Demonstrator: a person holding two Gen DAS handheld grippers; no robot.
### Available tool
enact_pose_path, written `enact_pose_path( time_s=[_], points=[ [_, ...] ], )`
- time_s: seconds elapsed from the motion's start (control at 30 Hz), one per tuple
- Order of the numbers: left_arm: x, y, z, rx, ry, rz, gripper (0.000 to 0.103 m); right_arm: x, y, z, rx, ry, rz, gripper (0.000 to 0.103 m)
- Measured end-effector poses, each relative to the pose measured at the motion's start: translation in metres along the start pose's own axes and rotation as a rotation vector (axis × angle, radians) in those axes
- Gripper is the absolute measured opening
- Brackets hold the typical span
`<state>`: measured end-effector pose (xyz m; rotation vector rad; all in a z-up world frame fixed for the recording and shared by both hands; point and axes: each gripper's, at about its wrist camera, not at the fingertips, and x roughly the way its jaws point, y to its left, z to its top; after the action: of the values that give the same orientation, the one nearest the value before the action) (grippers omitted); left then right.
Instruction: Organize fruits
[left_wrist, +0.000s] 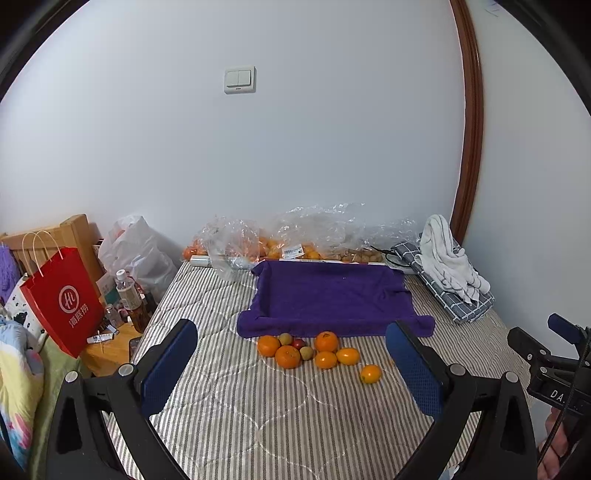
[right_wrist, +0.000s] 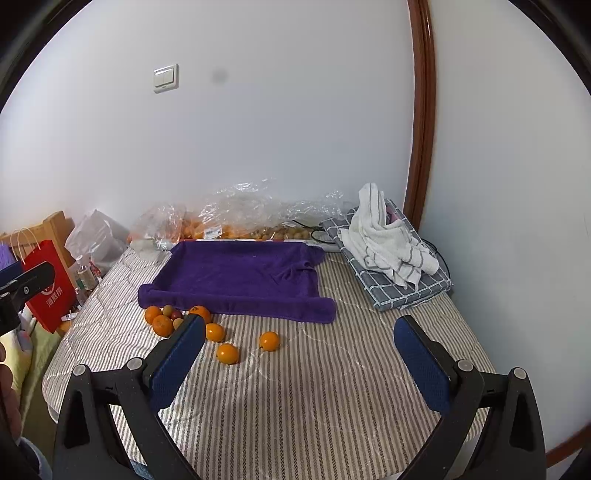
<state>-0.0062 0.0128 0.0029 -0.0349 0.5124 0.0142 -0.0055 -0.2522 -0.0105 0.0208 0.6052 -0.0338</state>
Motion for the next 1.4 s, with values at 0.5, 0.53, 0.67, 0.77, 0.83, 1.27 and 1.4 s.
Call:
enact_pose_path(
  time_s=[0.5, 0.53, 0.67, 0.77, 0.83, 1.27, 1.4],
  points=[
    [0.000, 0.006, -0.002, -0.014, 0.003, 0.006, 0.103, 0.006, 0.012, -0.002, -0.018, 0.008, 0.004, 0.101],
    [-0.001, 0.006, -0.002, -0.015, 0.002, 0.006, 0.103, 0.006, 0.012, -0.002, -0.016, 0.009, 0.005, 0.101],
    [-0.003, 0.006, -0.001, -0.020, -0.006, 0.003, 0.103, 0.006, 0.015, -0.002, -0.015, 0.010, 0.008, 0.101],
    [-0.005, 0.006, -0.001, -0.021, -0.008, 0.002, 0.103, 0.004, 0.016, -0.003, -0.021, 0.005, 0.009, 0.101],
    [-0.007, 0.006, -0.001, -0.019, -0.011, 0.007, 0.103, 0.003, 0.017, -0.003, -0.022, 0.003, 0.009, 0.101],
    [-0.011, 0.009, -0.002, -0.027, -0.018, 0.009, 0.103, 0.005, 0.018, -0.002, -0.025, 0.003, 0.012, 0.101],
    [-0.011, 0.011, -0.002, -0.027, -0.014, 0.012, 0.103, 0.007, 0.019, -0.002, -0.022, 0.004, 0.011, 0.101]
  ],
)
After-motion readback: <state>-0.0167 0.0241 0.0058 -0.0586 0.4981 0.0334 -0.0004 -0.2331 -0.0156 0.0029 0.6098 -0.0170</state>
